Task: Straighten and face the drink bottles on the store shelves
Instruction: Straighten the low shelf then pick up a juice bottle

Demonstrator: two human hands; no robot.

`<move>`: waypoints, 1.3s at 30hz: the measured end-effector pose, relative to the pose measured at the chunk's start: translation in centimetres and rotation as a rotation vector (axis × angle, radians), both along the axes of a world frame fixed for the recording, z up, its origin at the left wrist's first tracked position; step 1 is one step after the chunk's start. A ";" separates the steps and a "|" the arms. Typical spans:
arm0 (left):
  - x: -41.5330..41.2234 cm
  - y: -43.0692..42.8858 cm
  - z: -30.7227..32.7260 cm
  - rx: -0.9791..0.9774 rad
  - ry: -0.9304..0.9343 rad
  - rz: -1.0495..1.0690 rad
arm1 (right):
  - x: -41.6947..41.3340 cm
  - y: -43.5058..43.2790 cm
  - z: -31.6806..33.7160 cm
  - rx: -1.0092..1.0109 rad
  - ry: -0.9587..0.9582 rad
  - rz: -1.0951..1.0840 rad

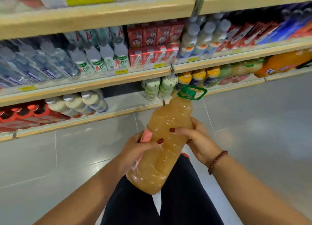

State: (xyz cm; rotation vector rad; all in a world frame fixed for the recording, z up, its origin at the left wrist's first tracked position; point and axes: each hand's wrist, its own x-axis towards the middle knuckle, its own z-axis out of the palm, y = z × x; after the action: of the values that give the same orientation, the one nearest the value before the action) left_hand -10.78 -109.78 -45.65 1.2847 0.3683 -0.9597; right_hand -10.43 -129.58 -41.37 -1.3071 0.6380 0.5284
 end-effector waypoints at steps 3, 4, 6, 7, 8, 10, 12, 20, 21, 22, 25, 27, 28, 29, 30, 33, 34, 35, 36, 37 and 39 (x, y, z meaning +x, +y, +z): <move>-0.2 -2.9 3.5 0.029 -0.037 -0.047 | -2.2 -2.5 3.0 0.019 -0.034 -0.119; -0.4 -4.0 4.5 0.038 -0.052 -0.061 | -2.8 -3.4 3.9 0.023 -0.043 -0.162; -0.7 -6.5 6.4 0.037 -0.072 -0.098 | -4.1 -5.5 5.5 0.025 -0.062 -0.233; -1.0 -7.9 7.2 0.039 -0.091 -0.129 | -4.8 -6.7 6.2 0.031 -0.078 -0.262; -1.3 -9.4 7.9 0.045 -0.113 -0.156 | -5.5 -8.1 6.9 0.041 -0.096 -0.290; -2.2 -12.8 9.4 0.064 -0.132 -0.175 | -7.1 -11.0 8.4 0.052 -0.127 -0.350; -3.5 -16.4 10.8 0.049 -0.133 -0.184 | -8.9 -14.3 9.8 0.049 -0.159 -0.398; -9.3 -30.7 13.8 -0.094 -0.129 -0.305 | -15.6 -27.4 14.5 0.045 -0.258 -0.607; -9.6 -32.4 14.0 -0.097 -0.127 -0.330 | -16.4 -28.9 14.9 0.043 -0.271 -0.644; -9.8 -33.9 14.2 -0.102 -0.132 -0.357 | -17.1 -30.2 15.3 0.034 -0.280 -0.675; -10.0 -38.3 14.9 -0.127 -0.153 -0.461 | -18.8 -33.6 15.9 0.033 -0.306 -0.782; -9.9 -40.9 15.3 -0.127 -0.167 -0.526 | -19.7 -35.7 16.0 0.040 -0.318 -0.850; -9.7 -42.2 15.2 -0.125 -0.167 -0.555 | -20.0 -36.6 16.1 0.035 -0.318 -0.876; -9.4 -43.4 15.1 -0.126 -0.161 -0.581 | -20.2 -37.7 16.0 0.025 -0.315 -0.893; -9.2 -44.7 14.9 -0.129 -0.153 -0.606 | -20.3 -38.7 15.9 0.014 -0.310 -0.906; -7.9 -48.6 14.4 -0.137 -0.154 -0.656 | -19.6 -42.0 15.4 -0.002 -0.296 -0.946; -7.3 -49.9 14.2 -0.143 -0.156 -0.661 | -19.0 -43.2 15.3 -0.009 -0.293 -0.953; -6.6 -51.3 14.0 -0.148 -0.152 -0.664 | -18.3 -44.5 15.1 -0.018 -0.292 -0.958; -5.8 -52.7 13.9 -0.156 -0.147 -0.671 | -17.6 -45.9 15.0 -0.027 -0.289 -0.961; -4.9 -54.1 13.8 -0.165 -0.142 -0.681 | -16.7 -47.2 14.9 -0.038 -0.283 -0.962; -3.0 -56.7 13.5 -0.189 -0.135 -0.700 | -15.1 -49.8 14.8 -0.057 -0.274 -0.960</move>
State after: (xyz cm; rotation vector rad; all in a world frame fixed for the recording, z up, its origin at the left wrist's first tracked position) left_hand -13.83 -166.52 -32.12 1.3133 -0.3009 -1.4398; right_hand -25.52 -179.41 -26.52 -0.9499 0.9519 -0.4468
